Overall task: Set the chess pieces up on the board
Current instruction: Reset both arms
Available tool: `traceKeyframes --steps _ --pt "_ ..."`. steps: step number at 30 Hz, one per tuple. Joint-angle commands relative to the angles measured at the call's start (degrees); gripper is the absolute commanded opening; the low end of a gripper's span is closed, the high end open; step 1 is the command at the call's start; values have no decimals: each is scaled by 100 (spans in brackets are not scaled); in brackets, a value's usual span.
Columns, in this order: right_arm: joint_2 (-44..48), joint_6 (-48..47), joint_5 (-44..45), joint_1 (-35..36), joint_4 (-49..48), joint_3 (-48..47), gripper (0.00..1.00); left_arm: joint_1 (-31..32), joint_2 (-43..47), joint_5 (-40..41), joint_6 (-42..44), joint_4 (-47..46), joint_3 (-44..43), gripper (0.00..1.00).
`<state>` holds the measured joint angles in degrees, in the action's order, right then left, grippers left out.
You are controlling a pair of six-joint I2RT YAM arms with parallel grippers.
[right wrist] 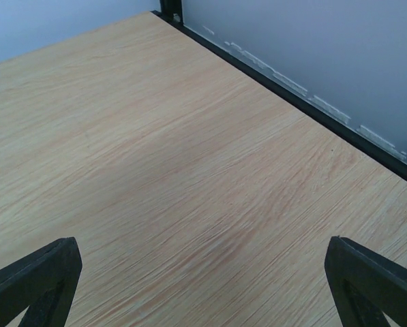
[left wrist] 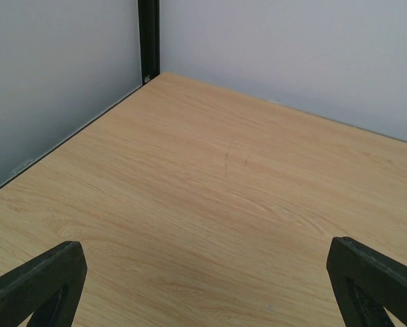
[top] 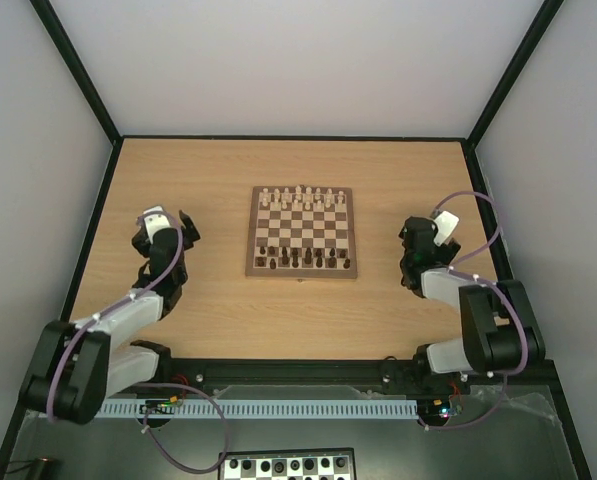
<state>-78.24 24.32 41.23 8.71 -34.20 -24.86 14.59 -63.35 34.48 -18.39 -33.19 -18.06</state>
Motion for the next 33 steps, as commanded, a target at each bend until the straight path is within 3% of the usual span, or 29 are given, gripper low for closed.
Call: traceKeyframes --steps 1,4,6,9,16,26,33 --pt "-505 -89 453 -145 -1019 97 98 -298 -626 -431 277 -960 -349 100" --pt "-728 -283 366 -169 -1129 -50 99 -529 -1057 -640 346 -902 -689 100" --pt "-898 -534 227 -169 -1820 126 99 -621 -1253 -716 401 -938 -805 100" --pt "-1078 -587 149 -168 -1471 -145 99 -784 -1387 -808 425 -1053 -848 99" --pt "-1035 -1186 -769 -151 -1899 38 99 -1027 -1524 -935 530 -1242 -847 99" --pt "-667 -1350 -1138 -140 -3013 852 98 -1433 -1307 -1798 944 -1859 -368 99" --pt "-488 -1493 -1461 -140 -3980 1481 99 -1450 -1519 -1883 1052 -2136 -158 99"
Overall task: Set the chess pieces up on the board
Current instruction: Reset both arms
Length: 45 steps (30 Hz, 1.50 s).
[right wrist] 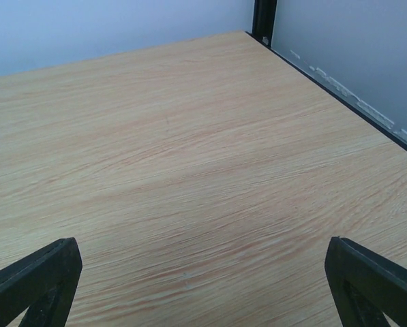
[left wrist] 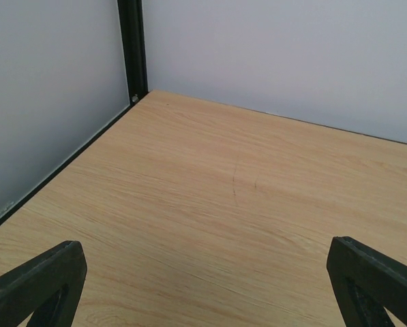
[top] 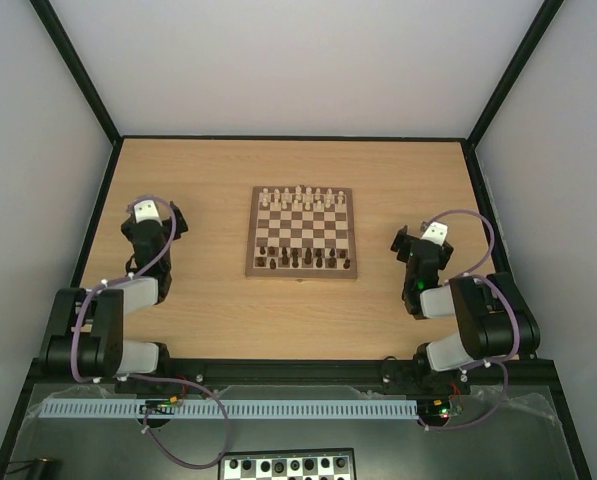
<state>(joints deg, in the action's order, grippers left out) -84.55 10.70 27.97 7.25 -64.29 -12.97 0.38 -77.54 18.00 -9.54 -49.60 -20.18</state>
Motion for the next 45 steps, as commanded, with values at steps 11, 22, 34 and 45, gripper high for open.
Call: traceKeyframes --steps 11,22,34,45 --pt "-244 -270 -674 -54 -1073 180 99 64 -436 -475 362 -1580 554 100" --pt "-248 -244 -720 -94 -951 108 99 122 -943 -951 678 -1896 486 100" --pt "-238 -238 -726 -97 -956 113 99 -50 -975 -1206 558 -1965 522 100" --pt "-246 -247 -731 -101 -945 106 99 -3 -982 -1073 576 -2003 530 99"
